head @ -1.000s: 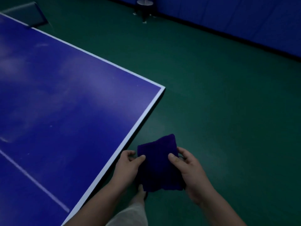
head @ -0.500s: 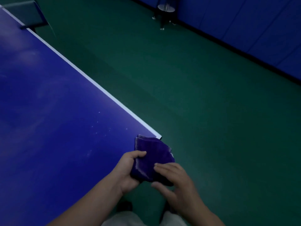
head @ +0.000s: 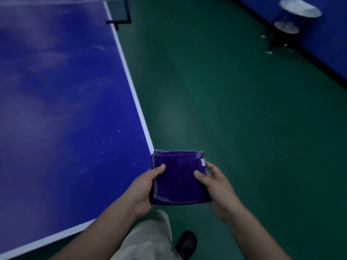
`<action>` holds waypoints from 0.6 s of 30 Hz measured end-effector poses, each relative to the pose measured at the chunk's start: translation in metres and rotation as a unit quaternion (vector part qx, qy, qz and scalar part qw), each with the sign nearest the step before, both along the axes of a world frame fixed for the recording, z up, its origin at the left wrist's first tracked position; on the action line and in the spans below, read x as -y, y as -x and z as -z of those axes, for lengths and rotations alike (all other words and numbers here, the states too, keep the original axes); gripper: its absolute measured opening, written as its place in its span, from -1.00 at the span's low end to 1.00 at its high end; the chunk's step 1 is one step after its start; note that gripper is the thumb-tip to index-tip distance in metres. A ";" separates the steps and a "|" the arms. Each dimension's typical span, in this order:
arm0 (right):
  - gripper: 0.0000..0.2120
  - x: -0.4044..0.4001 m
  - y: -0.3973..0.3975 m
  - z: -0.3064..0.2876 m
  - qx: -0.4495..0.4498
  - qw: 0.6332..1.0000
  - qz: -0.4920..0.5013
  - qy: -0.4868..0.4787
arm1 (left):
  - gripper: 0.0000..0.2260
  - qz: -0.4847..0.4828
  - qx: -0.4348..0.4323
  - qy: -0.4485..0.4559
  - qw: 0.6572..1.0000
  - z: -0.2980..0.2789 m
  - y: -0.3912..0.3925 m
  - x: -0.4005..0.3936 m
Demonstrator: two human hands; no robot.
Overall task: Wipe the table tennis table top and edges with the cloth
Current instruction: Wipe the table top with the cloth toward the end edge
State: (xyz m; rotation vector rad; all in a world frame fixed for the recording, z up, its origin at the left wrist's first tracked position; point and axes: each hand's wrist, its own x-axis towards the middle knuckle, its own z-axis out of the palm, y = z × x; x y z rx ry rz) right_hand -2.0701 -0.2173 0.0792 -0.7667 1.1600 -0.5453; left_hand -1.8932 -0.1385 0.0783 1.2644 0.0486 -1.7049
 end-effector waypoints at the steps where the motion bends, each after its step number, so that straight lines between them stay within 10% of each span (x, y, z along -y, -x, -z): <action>1: -0.63 0.015 -0.004 0.002 -0.014 0.999 -0.022 0.021 | -0.68 -0.014 0.025 0.005 1.000 0.002 -0.001 0.004; 10: -0.62 0.106 -0.106 0.017 -0.044 0.963 -0.260 0.054 | -0.74 -0.262 0.217 -0.046 0.939 0.037 -0.034 0.039; 18: -0.48 0.147 -0.188 0.020 -0.060 0.891 -0.379 -0.245 | -0.77 -0.426 0.150 -0.075 0.889 0.051 -0.050 0.057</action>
